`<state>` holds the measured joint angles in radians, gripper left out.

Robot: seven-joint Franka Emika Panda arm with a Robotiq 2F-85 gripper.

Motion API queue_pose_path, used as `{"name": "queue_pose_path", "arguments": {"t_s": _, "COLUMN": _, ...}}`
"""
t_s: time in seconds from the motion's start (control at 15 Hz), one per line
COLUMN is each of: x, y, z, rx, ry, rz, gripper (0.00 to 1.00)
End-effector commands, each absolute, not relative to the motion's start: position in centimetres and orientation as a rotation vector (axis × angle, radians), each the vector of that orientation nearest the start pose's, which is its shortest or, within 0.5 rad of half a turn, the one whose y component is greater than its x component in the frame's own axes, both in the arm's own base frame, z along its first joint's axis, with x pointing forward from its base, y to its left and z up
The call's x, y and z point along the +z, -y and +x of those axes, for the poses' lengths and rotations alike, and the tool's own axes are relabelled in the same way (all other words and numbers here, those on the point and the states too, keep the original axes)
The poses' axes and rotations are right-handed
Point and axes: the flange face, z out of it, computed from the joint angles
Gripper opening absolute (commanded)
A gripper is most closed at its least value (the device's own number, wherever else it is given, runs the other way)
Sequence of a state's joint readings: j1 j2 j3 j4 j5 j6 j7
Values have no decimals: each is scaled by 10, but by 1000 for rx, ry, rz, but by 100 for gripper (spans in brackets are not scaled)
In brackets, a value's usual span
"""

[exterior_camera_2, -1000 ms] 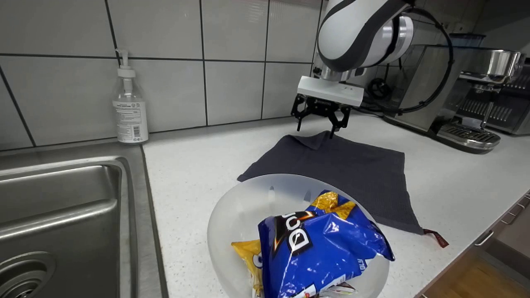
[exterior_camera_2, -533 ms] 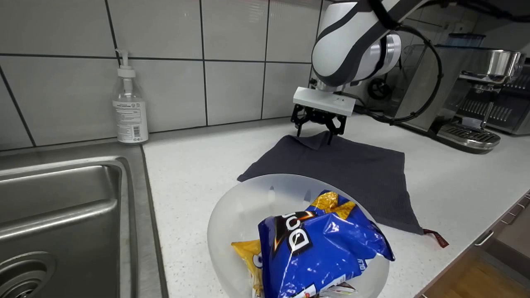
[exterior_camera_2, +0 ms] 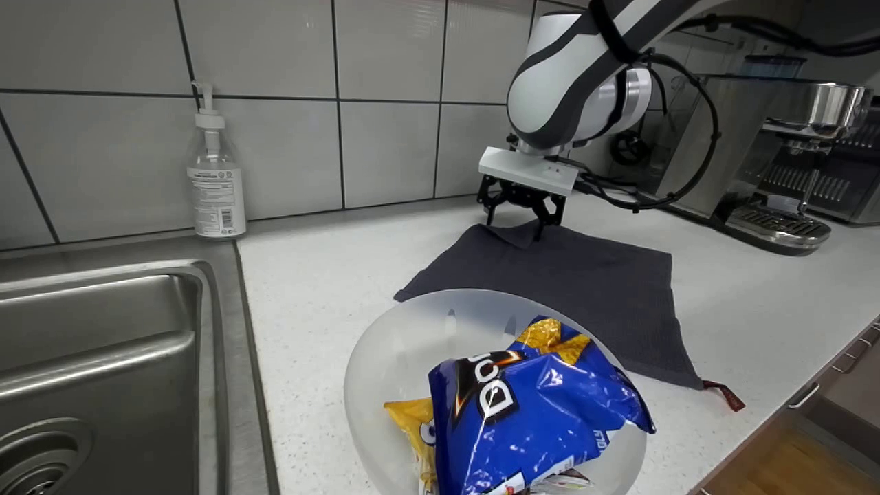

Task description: Fold the grey towel twice in a triangular shape

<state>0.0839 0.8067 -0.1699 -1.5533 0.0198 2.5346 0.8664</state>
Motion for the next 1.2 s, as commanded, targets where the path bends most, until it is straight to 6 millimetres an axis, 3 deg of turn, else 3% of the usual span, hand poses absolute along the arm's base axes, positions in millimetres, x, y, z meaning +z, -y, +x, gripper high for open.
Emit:
{"name": "queue_pose_path", "arguments": {"t_s": 0.0, "x": 199, "y": 40, "z": 731, "rx": -345, "ry": -1410, "rz": -2796, "gripper": 100}}
{"name": "queue_pose_path", "arguments": {"t_s": 1.13, "x": 201, "y": 39, "z": 738, "rx": -341, "ry": -1432, "rz": -2760, "gripper": 100}}
